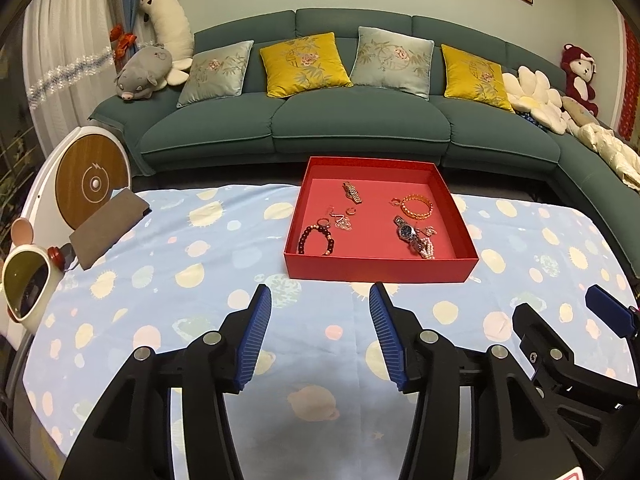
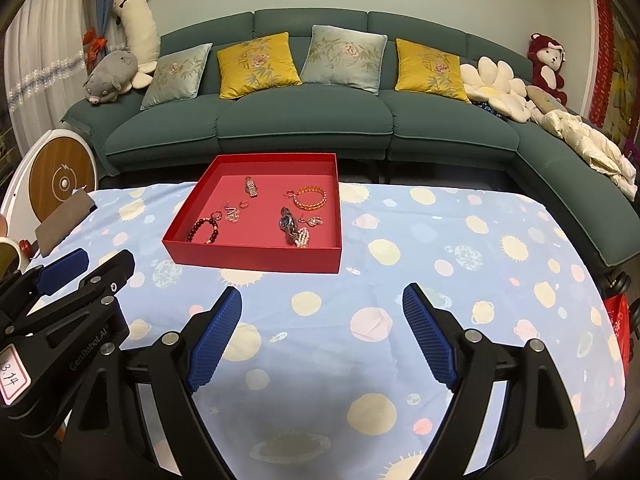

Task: Organize jewelry

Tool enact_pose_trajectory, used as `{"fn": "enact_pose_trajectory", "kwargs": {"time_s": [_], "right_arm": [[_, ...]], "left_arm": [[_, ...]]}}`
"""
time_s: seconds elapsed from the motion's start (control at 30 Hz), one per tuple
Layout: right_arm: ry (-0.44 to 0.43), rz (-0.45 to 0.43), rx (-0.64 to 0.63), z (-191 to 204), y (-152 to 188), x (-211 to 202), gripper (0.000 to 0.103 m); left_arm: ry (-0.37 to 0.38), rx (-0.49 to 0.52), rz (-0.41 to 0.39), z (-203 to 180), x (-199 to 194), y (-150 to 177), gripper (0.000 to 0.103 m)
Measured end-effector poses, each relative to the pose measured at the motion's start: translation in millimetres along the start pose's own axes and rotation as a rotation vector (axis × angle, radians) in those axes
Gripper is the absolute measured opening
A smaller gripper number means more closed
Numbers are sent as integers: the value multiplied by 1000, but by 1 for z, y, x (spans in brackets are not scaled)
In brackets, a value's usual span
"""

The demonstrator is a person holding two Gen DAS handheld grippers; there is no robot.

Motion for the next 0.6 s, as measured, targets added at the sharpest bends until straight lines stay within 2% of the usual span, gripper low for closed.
{"fn": "enact_pose_trajectory", "kwargs": {"time_s": [0.27, 0.43, 0.6], "right_arm": [[-4, 0, -3, 5, 1, 0, 80], [-6, -1, 6, 9, 0, 0, 80], [-8, -3, 8, 11, -1, 0, 80]], "left_arm": [[-27, -5, -12, 7, -1, -1, 56], [-54, -13, -41, 13, -5, -4, 63], [-74, -1, -59, 15, -7, -6, 64]]}}
Point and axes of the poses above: each gripper's, at about its wrist camera, not at the fingertips, and x roughly the way its jaws point, z to its left, y to its underside, the point moved 8 cm from there along x, roughly the way its jaws point, and after that the axes turned 3 degrees about y, right-handed, at the moved point
